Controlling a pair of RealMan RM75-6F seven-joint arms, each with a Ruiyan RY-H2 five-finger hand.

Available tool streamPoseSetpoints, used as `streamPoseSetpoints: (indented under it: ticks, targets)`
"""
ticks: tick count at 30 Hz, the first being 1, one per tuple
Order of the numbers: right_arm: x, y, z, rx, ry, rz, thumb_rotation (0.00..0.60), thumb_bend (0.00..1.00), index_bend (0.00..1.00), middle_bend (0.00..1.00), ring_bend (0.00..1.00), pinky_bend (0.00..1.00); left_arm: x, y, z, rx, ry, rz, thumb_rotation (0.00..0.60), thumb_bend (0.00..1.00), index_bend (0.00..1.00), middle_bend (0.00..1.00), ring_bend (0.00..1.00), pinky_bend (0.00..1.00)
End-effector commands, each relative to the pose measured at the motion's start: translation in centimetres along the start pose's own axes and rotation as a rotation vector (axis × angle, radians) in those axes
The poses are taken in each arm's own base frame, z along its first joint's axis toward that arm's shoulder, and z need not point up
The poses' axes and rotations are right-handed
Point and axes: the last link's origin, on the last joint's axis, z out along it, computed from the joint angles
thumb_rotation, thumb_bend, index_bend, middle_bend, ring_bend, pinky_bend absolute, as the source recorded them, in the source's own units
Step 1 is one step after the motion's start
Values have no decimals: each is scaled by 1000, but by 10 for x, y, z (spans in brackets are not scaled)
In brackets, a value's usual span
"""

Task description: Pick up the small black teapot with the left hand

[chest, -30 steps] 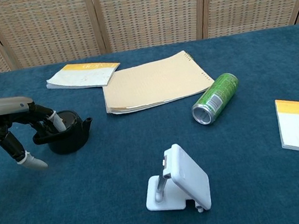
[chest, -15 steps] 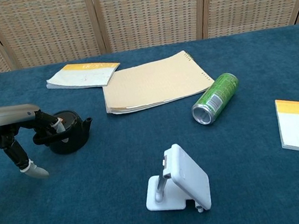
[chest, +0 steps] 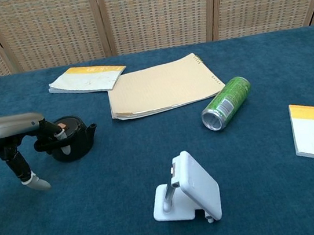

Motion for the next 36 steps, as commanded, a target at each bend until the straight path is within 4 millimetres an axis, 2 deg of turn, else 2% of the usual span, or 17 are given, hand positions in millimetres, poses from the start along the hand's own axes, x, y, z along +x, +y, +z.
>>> streamPoseSetpoints:
  ticks: [1, 4, 7, 17, 20, 21, 23, 25, 27, 30, 36]
  targets:
    - [0, 0, 0, -1, 0, 0, 600, 0, 0, 0, 0, 0, 0, 1, 0, -5, 4, 10, 600, 0, 447, 425, 344, 0]
    - [0, 0, 0, -1, 1, 0, 600, 0, 0, 0, 0, 0, 1, 0, 1, -2, 4, 27, 600, 0, 589, 547, 427, 0]
    - [0, 0, 0, -2, -1, 1, 600, 0, 0, 0, 0, 0, 3, -1, 1, 5, 4, 41, 600, 0, 686, 614, 470, 0]
    - [-1, 0, 0, 0, -2, 0, 600, 0, 0, 0, 0, 0, 9, -9, -1, 25, 4, 67, 600, 0, 830, 743, 519, 0]
    - [-1, -1, 0, 1, -2, 1, 600, 0, 0, 0, 0, 0, 11, -12, -1, 24, 9, 77, 600, 0, 900, 816, 533, 0]
    - [-1, -1, 0, 1, -1, 1, 600, 0, 0, 0, 0, 0, 12, -13, -1, 21, 15, 78, 586, 0, 937, 849, 552, 0]
    - [-1, -1, 0, 1, -1, 0, 600, 0, 0, 0, 0, 0, 13, -14, -1, 7, 34, 47, 518, 0, 986, 912, 605, 0]
    - [0, -1, 0, 1, 0, -1, 600, 0, 0, 0, 0, 0, 15, -16, -1, -22, 55, 58, 331, 0, 1000, 980, 679, 0]
    - [-1, -1, 0, 1, -1, -2, 600, 0, 0, 0, 0, 0, 16, -19, -2, -41, 58, 84, 225, 0, 1000, 1000, 711, 0]
    - [-1, -2, -1, 2, 0, -2, 600, 0, 0, 0, 0, 0, 18, -24, -4, -52, 42, 106, 192, 0, 1000, 1000, 734, 0]
    - [0, -2, -1, 2, 1, -1, 600, 0, 0, 0, 0, 0, 22, -28, -7, -80, 57, 122, 183, 0, 1000, 1000, 805, 0]
